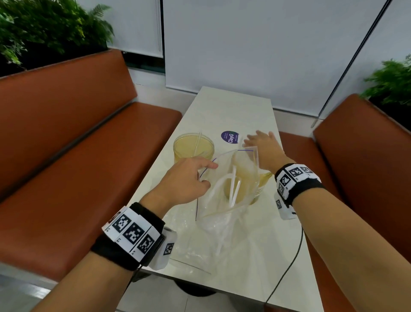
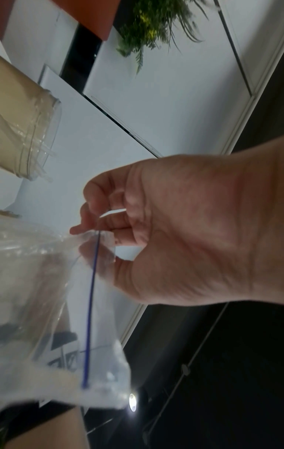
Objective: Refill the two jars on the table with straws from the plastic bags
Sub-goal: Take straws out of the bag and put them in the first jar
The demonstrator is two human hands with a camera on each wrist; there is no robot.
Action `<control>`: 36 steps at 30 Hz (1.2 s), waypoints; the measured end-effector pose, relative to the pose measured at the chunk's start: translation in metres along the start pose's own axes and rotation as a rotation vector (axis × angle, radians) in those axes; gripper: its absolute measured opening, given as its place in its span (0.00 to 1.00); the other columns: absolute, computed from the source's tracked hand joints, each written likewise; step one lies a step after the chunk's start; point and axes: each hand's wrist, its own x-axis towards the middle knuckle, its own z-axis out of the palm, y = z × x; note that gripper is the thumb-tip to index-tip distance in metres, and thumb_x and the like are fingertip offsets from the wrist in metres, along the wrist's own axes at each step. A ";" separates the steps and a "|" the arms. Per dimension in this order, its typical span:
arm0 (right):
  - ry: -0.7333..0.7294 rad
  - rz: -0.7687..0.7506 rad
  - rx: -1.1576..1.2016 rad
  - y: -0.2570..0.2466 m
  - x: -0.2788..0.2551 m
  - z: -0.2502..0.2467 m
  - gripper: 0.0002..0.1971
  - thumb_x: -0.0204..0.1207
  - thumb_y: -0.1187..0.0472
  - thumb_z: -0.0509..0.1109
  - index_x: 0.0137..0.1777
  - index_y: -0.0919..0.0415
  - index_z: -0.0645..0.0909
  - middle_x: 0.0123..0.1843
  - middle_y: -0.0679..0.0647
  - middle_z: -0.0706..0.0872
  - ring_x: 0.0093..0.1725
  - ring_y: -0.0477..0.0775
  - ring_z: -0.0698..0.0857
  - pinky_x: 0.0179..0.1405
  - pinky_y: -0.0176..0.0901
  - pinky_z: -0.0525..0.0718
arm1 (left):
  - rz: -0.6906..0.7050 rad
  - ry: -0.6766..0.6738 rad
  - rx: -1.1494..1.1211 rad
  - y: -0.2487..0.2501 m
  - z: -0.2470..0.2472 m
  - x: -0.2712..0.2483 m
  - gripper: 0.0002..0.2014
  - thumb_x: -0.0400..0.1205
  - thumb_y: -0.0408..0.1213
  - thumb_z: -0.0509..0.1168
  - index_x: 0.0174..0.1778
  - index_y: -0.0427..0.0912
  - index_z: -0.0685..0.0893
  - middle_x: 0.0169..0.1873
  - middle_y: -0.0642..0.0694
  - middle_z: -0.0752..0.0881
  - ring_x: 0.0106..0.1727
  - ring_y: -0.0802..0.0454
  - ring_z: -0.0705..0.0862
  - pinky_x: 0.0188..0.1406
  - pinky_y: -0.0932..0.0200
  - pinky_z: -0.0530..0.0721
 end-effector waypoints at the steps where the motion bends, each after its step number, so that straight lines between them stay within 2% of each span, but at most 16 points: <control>1: -0.062 0.009 0.007 0.002 -0.004 0.001 0.23 0.87 0.55 0.61 0.81 0.54 0.72 0.82 0.52 0.74 0.83 0.60 0.67 0.81 0.63 0.60 | 0.005 -0.005 -0.015 0.002 0.001 0.000 0.25 0.77 0.27 0.69 0.70 0.50 0.86 0.49 0.39 0.89 0.20 0.65 0.74 0.25 0.74 0.67; 3: 0.113 0.069 0.188 0.004 -0.012 -0.009 0.18 0.87 0.55 0.60 0.73 0.55 0.80 0.73 0.55 0.83 0.75 0.62 0.76 0.75 0.61 0.68 | 0.018 -0.017 -0.054 0.007 0.002 -0.002 0.25 0.79 0.24 0.68 0.71 0.46 0.84 0.57 0.39 0.86 0.19 0.65 0.74 0.23 0.77 0.69; 6: 0.485 0.078 0.434 -0.002 -0.024 -0.049 0.15 0.86 0.52 0.63 0.49 0.58 0.88 0.49 0.55 0.90 0.50 0.58 0.86 0.51 0.52 0.82 | 0.020 -0.030 -0.065 0.013 0.006 0.000 0.25 0.80 0.24 0.67 0.74 0.44 0.82 0.61 0.37 0.85 0.22 0.65 0.76 0.26 0.79 0.72; 8: 0.486 -0.017 0.515 -0.012 -0.036 -0.085 0.18 0.82 0.52 0.66 0.31 0.58 0.82 0.29 0.51 0.84 0.30 0.54 0.80 0.34 0.44 0.78 | 0.023 -0.032 -0.052 0.016 0.010 0.004 0.26 0.80 0.25 0.66 0.75 0.45 0.81 0.63 0.37 0.86 0.35 0.57 0.84 0.30 0.77 0.74; 10: 0.302 -0.121 0.562 -0.033 -0.049 -0.111 0.20 0.76 0.53 0.69 0.23 0.60 0.77 0.19 0.51 0.76 0.22 0.54 0.73 0.28 0.40 0.72 | 0.042 -0.031 -0.058 0.018 0.015 0.006 0.27 0.80 0.25 0.65 0.76 0.46 0.80 0.64 0.41 0.85 0.55 0.41 0.85 0.41 0.72 0.78; 12: -0.054 -0.179 0.529 -0.057 -0.060 -0.121 0.15 0.71 0.53 0.69 0.27 0.60 0.85 0.24 0.52 0.84 0.26 0.53 0.80 0.32 0.43 0.82 | 0.057 -0.037 -0.065 0.020 0.019 0.007 0.27 0.79 0.23 0.65 0.75 0.45 0.81 0.63 0.41 0.86 0.61 0.37 0.82 0.49 0.61 0.80; 13: -0.271 -0.190 0.463 -0.068 -0.065 -0.120 0.09 0.71 0.55 0.71 0.38 0.58 0.90 0.35 0.52 0.90 0.34 0.52 0.86 0.42 0.45 0.87 | 0.068 -0.043 -0.069 0.020 0.020 0.007 0.27 0.79 0.23 0.65 0.75 0.44 0.81 0.64 0.42 0.86 0.61 0.37 0.82 0.49 0.63 0.77; 15: -0.619 -0.203 0.314 -0.088 -0.075 -0.108 0.22 0.71 0.65 0.75 0.66 0.52 0.86 0.61 0.50 0.88 0.55 0.52 0.86 0.59 0.47 0.86 | 0.092 -0.058 -0.082 0.020 0.022 0.008 0.27 0.79 0.23 0.66 0.76 0.43 0.81 0.68 0.46 0.84 0.62 0.37 0.82 0.50 0.67 0.74; 17: -0.750 -0.200 0.224 -0.105 -0.084 -0.092 0.37 0.71 0.70 0.76 0.80 0.48 0.73 0.73 0.52 0.79 0.63 0.56 0.82 0.59 0.47 0.82 | 0.106 -0.067 -0.087 0.017 0.023 0.008 0.27 0.79 0.23 0.66 0.76 0.43 0.81 0.70 0.49 0.82 0.62 0.36 0.81 0.53 0.66 0.75; 22: -0.860 -0.231 0.160 -0.133 -0.096 -0.054 0.43 0.72 0.60 0.82 0.84 0.59 0.63 0.80 0.56 0.71 0.77 0.62 0.75 0.68 0.52 0.78 | 0.139 -0.077 -0.068 0.007 0.020 0.007 0.28 0.80 0.19 0.62 0.76 0.43 0.81 0.73 0.50 0.81 0.59 0.46 0.76 0.55 0.73 0.73; 25: -0.851 -0.211 0.239 -0.136 -0.097 -0.047 0.37 0.79 0.53 0.76 0.84 0.56 0.65 0.78 0.54 0.72 0.76 0.62 0.76 0.62 0.49 0.77 | 0.146 -0.048 -0.100 0.000 0.018 0.006 0.24 0.82 0.19 0.61 0.70 0.43 0.85 0.68 0.50 0.83 0.49 0.60 0.79 0.44 0.82 0.74; 27: -0.829 -0.195 0.311 -0.135 -0.095 -0.046 0.33 0.82 0.54 0.72 0.84 0.58 0.65 0.78 0.53 0.73 0.76 0.60 0.76 0.63 0.45 0.75 | 0.115 -0.003 -0.151 -0.003 0.017 0.005 0.19 0.82 0.24 0.65 0.64 0.45 0.89 0.62 0.50 0.87 0.33 0.64 0.78 0.39 0.79 0.77; 28: -0.822 -0.173 0.361 -0.134 -0.094 -0.046 0.32 0.83 0.55 0.71 0.84 0.58 0.65 0.77 0.52 0.74 0.75 0.59 0.76 0.65 0.45 0.74 | 0.094 0.008 -0.163 -0.005 0.015 0.004 0.17 0.82 0.28 0.68 0.64 0.47 0.89 0.61 0.50 0.87 0.31 0.64 0.75 0.42 0.76 0.79; 31: -0.794 -0.147 0.503 -0.130 -0.088 -0.049 0.21 0.84 0.56 0.68 0.76 0.55 0.74 0.67 0.54 0.82 0.65 0.58 0.81 0.66 0.50 0.79 | 0.043 -0.070 -0.050 -0.011 0.008 -0.004 0.27 0.75 0.38 0.77 0.72 0.53 0.83 0.67 0.58 0.82 0.48 0.61 0.75 0.59 0.60 0.83; 33: -0.734 -0.169 0.558 -0.125 -0.083 -0.047 0.11 0.85 0.54 0.67 0.64 0.55 0.79 0.64 0.57 0.85 0.59 0.58 0.82 0.64 0.53 0.81 | 0.011 -0.088 -0.013 -0.015 0.002 -0.009 0.30 0.73 0.30 0.75 0.70 0.55 0.83 0.56 0.62 0.81 0.49 0.58 0.77 0.47 0.67 0.79; 36: -0.641 -0.136 0.753 -0.114 -0.077 -0.051 0.12 0.85 0.51 0.68 0.61 0.58 0.83 0.55 0.47 0.85 0.54 0.49 0.82 0.58 0.39 0.77 | -0.065 -0.020 -0.007 -0.026 -0.004 -0.011 0.29 0.73 0.22 0.71 0.68 0.52 0.85 0.36 0.63 0.74 0.35 0.61 0.78 0.29 0.74 0.70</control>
